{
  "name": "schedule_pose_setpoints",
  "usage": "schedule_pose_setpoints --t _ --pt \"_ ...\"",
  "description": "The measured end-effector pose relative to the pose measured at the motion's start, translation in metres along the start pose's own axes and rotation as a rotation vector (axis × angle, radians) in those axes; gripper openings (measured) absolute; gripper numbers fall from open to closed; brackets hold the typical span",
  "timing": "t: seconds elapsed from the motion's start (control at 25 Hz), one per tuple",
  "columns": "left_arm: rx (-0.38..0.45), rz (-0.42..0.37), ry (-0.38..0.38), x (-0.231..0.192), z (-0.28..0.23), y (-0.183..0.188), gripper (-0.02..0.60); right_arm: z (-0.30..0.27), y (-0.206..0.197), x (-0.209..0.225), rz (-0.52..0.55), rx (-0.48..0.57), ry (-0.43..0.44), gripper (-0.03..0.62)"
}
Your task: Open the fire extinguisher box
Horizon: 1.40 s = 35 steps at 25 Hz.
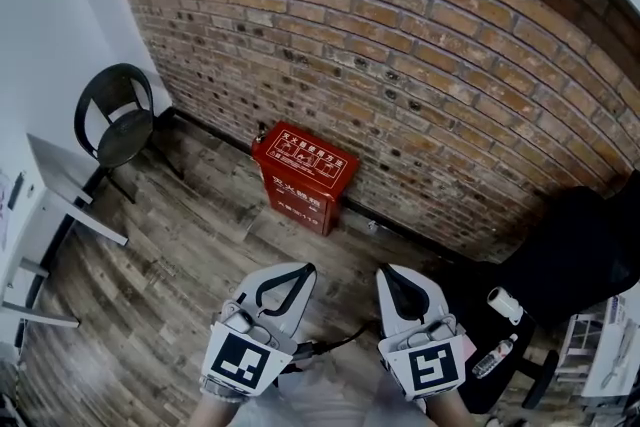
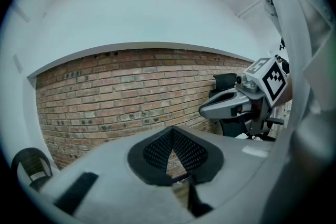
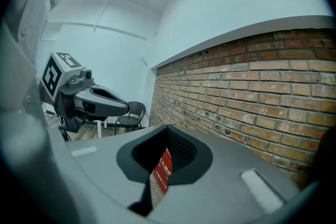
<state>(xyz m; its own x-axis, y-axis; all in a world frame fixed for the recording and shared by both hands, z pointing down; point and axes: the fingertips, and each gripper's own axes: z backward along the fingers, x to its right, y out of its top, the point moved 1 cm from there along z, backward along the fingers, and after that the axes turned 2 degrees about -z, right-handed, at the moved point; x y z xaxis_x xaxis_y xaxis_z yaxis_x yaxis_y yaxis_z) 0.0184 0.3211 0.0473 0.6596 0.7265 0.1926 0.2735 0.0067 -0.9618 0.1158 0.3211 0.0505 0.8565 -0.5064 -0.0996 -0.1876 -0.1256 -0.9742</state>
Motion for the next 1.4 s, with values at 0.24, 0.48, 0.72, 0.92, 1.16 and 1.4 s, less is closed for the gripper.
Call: schedule_pose_setpoints --t 0.24,0.48,0.72,0.92,1.16,1.4 --pt "-0.004 -0.014 -0.011 -0.006 0.008 -0.007 -0.002 0.001 -0.002 -0.010 -0.001 0.001 -0.017 0.008" --pt "-0.003 -0.006 -0.004 -0.014 0.010 -0.011 -0.002 -0.008 -0.003 -0.014 0.021 -0.010 -0.012 0.008" --pt "-0.014 0.001 0.019 -0.033 -0.003 -0.017 -0.003 -0.035 -0.001 -0.005 0.034 -0.009 0.012 0.008" --pt "-0.028 0.012 0.050 -0.059 -0.021 -0.024 -0.002 -0.069 0.002 0.009 0.038 -0.004 0.039 0.008" --pt "-0.043 0.021 0.089 -0.099 -0.062 -0.025 -0.002 -0.118 0.002 0.039 0.041 -0.016 0.087 0.008" --pt "-0.069 0.043 0.105 -0.137 -0.109 -0.032 -0.002 -0.172 0.001 0.073 0.025 -0.042 0.125 0.008"
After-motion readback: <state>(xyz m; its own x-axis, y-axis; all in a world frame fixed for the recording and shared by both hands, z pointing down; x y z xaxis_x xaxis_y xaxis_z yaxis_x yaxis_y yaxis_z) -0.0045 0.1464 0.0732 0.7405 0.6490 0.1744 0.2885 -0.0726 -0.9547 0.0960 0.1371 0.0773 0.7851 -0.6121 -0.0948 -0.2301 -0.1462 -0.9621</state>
